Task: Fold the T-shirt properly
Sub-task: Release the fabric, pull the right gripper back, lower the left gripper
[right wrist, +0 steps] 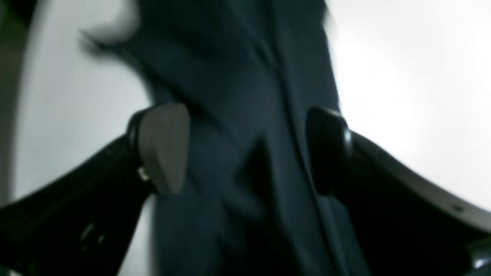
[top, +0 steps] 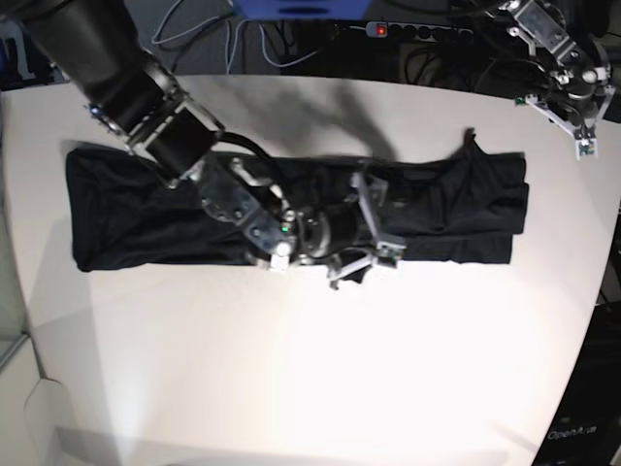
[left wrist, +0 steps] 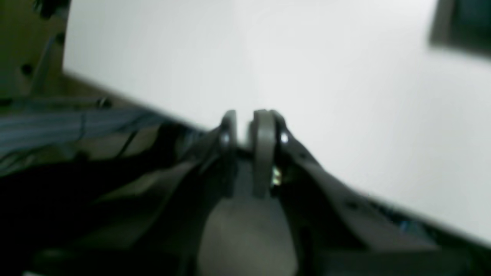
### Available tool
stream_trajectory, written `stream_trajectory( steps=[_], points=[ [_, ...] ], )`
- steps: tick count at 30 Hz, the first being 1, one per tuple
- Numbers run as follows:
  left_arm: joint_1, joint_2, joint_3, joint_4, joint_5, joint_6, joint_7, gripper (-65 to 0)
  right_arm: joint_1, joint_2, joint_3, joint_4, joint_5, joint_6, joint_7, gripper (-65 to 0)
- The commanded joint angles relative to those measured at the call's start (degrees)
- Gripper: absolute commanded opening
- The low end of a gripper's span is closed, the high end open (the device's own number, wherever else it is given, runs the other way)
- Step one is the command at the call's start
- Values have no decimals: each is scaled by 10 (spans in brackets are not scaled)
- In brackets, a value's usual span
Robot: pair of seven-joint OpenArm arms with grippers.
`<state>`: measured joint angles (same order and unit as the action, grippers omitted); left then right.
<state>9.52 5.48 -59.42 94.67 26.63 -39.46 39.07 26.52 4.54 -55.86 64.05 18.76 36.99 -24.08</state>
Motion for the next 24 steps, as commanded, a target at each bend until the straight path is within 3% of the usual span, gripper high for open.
stream_trajectory(
  steps=[1, 9, 15, 24],
  points=[
    [-1, -2, 0, 22, 0, -5, 2, -571, 10, 3, 17, 11, 11, -3, 16, -183],
    [-46, 24, 9, 86, 3, -5, 4, -569, -50, 101, 91, 58, 10, 0, 17, -183],
    [-72, 34, 75, 83, 4, -5, 5, -569, -82, 156, 103, 141, 10, -3, 12, -183],
    [-87, 35, 152, 56, 4, -5, 13, -569, -105, 170, 160, 217, 9, -3, -47, -183]
  ],
)
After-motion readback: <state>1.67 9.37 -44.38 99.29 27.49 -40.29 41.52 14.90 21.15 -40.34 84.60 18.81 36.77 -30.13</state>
